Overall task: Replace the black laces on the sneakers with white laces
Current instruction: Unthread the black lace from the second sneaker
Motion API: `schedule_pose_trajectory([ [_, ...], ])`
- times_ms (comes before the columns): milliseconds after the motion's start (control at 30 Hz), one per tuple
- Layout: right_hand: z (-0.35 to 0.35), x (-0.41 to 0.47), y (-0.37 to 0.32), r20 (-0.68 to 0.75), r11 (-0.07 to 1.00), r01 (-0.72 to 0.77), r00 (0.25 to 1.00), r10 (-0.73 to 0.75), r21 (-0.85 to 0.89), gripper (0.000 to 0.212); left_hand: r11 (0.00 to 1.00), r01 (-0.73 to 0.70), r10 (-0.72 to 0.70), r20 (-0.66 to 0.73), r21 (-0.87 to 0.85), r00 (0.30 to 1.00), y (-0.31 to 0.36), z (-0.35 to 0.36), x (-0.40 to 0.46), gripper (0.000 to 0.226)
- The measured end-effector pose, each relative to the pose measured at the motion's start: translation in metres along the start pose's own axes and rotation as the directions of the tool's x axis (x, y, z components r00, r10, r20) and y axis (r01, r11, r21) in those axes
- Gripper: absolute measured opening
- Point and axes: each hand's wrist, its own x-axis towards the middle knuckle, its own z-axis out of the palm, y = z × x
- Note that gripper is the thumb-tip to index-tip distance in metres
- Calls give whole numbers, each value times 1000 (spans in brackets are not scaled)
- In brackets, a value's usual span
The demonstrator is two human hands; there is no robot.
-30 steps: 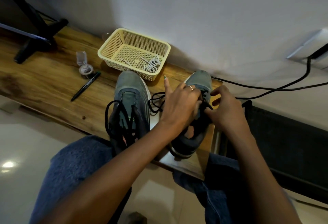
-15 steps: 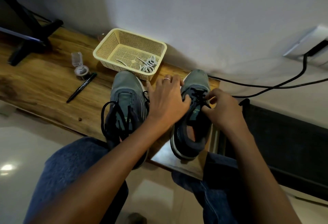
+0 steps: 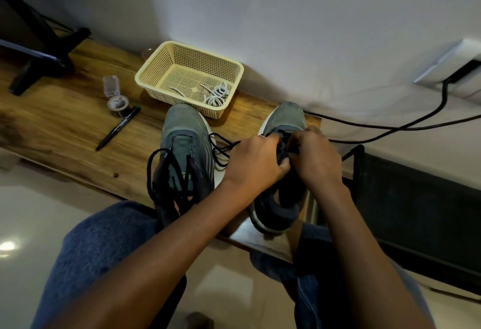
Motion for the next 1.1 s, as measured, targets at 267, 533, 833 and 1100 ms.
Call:
schedule_pose_trajectory([
  [267, -10, 8, 17, -63, 863, -185, 968, 242, 469, 23, 998, 28, -28, -3, -62, 1000, -6, -7, -1, 31],
  [533, -10, 5, 8, 58, 956, -68, 997, 54, 285, 23, 995, 42, -43, -7, -86, 999, -7, -8, -2, 33],
  [833, -5, -1, -5, 6, 1000, 6, 1000, -5, -29, 16, 996, 36, -36, -1, -87, 999, -7, -7, 0, 35],
  [1100, -19, 2, 15, -255, 947, -241, 922, 292, 215, 9, 991, 56, -55, 15, -122, 998, -7, -11, 0, 33],
])
